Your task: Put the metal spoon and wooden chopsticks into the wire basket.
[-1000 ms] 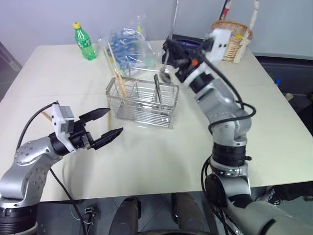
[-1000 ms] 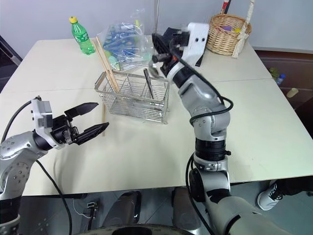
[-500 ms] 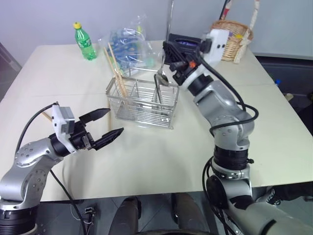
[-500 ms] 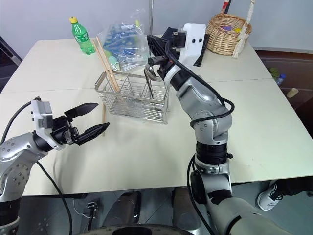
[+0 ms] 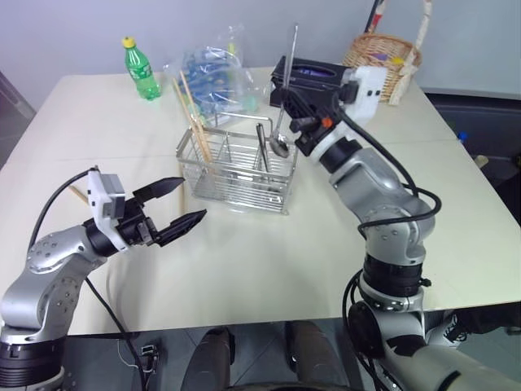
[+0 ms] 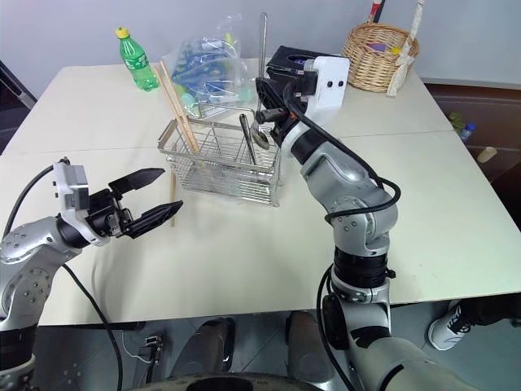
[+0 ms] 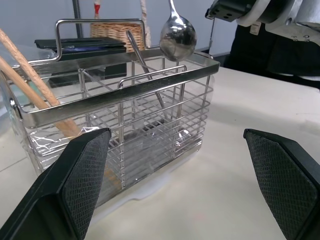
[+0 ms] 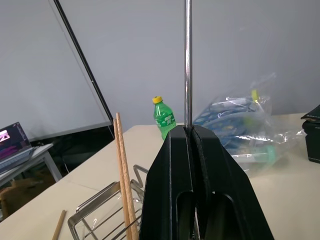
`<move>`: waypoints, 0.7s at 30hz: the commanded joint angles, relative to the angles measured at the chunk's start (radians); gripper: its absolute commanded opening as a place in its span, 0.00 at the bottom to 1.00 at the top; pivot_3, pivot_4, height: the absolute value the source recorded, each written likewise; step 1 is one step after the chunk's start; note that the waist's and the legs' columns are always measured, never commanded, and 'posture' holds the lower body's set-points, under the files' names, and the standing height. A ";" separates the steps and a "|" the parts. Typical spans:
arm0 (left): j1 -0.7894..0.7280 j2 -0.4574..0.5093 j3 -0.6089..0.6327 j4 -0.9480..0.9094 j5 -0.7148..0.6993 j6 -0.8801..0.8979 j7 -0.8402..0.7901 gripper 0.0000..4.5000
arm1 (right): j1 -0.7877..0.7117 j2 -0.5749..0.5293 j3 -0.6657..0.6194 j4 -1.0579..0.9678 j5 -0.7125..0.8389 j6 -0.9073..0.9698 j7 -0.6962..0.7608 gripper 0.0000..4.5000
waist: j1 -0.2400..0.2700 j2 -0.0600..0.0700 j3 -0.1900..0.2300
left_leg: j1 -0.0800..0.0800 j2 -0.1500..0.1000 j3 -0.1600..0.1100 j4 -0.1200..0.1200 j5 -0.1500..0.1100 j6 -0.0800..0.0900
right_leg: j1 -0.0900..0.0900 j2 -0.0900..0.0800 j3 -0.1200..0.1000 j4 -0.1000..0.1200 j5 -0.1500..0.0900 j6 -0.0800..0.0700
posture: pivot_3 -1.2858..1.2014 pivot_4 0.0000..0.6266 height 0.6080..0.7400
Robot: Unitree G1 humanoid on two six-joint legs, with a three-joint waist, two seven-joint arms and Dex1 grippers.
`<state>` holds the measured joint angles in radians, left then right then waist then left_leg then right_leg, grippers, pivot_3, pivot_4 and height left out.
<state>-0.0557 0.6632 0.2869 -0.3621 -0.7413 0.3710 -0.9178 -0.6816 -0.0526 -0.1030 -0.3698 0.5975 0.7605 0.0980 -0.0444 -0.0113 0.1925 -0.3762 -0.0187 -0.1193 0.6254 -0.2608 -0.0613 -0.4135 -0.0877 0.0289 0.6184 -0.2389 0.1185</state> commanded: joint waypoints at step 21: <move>-0.010 -0.018 0.048 0.002 -0.013 -0.004 0.061 1.00 | 0.027 -0.182 -0.004 -0.093 0.041 0.037 0.100 0.99 | 0.002 0.000 0.000 | 0.000 0.000 0.000 0.000 0.000 0.000 | 0.000 0.000 0.000 -0.001 -0.001 -0.001 | 0.52 0.24 1.00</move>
<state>-0.0578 0.6458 0.2954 -0.3588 -0.7416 0.3767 -0.8694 -0.6491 -0.2032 -0.0805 -0.3968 0.6119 0.7889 0.1678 -0.0425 -0.0113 0.1925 -0.3768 -0.0187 -0.1193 0.6253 -0.2608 -0.0613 -0.4133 -0.0877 0.0288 0.6171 -0.2398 0.1171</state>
